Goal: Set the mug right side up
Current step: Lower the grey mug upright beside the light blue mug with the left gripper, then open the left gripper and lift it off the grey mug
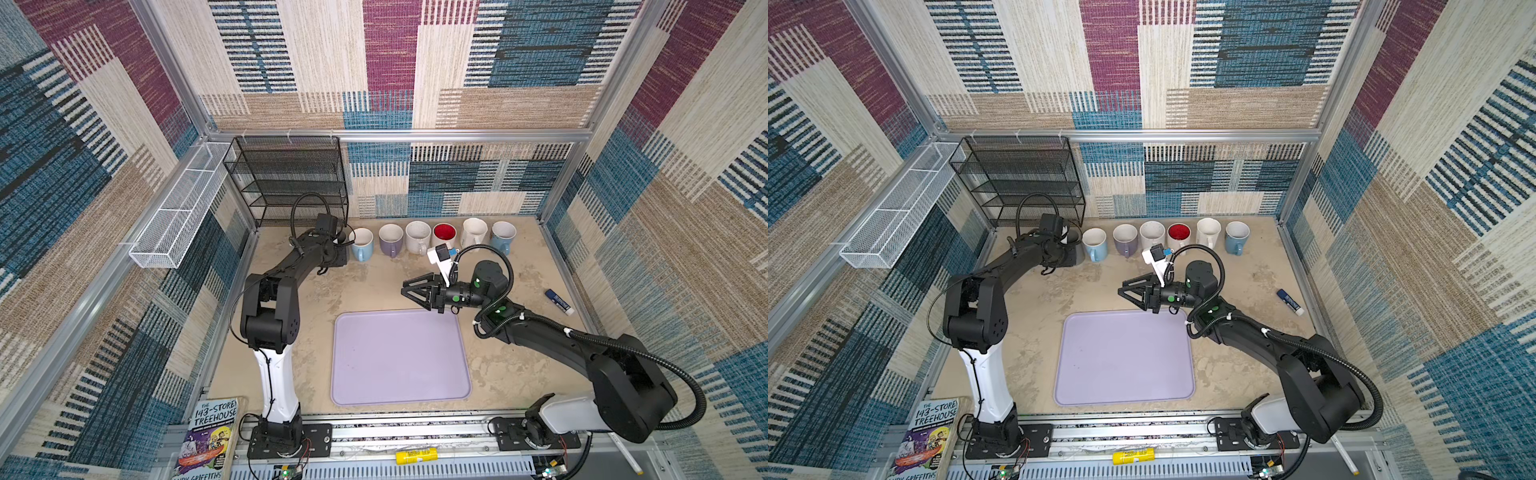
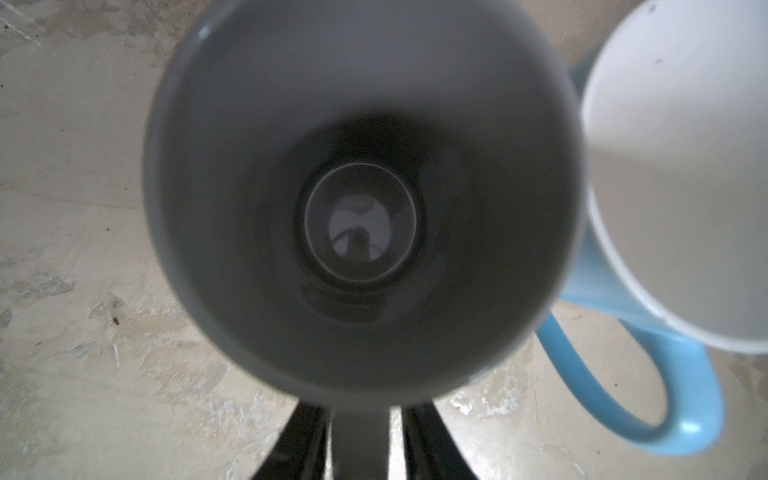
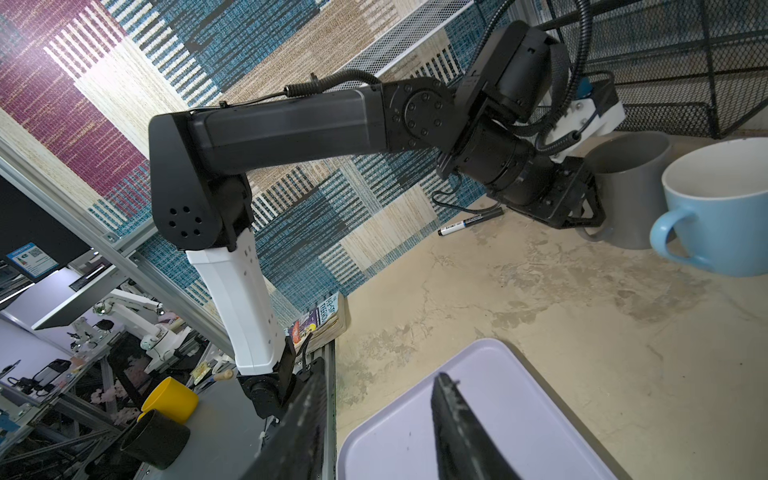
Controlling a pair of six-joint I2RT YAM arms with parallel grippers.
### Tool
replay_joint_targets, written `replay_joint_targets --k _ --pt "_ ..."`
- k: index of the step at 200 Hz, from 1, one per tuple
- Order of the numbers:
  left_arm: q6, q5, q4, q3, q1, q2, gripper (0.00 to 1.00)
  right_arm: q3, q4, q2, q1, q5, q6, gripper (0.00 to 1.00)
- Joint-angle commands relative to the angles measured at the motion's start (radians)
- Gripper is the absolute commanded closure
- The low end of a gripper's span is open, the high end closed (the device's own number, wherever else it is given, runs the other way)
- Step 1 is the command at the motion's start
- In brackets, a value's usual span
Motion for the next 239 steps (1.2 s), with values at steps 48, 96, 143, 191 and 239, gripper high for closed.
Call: replay_joint_targets --k 48,96,143,191,239 --pt "0.023 -0.023 -0.01 -0.003 0.002 -0.037 0.46 -0.001 -0.014 -0.013 -0.003 0.027 -0.018 0.55" --pt "0.026 -0.029 0.016 -0.034 0.002 -0.095 0.38 0.008 -0.124 -0.031 -0.012 0.095 -0.047 0.54" --pt "0.028 -0.061 0.053 -0.096 0.002 -0.198 0.27 0.001 -0.173 -0.063 -0.025 0.139 -0.067 0.48" --pt "0.046 -0.078 0.049 -0.137 0.002 -0.28 0.23 -0.013 -0.21 -0.087 -0.031 0.222 -0.07 0.26" --pt "0.029 -0.091 0.094 -0.291 0.002 -0.419 0.21 -0.014 -0.214 -0.082 -0.048 0.317 -0.069 0.12"
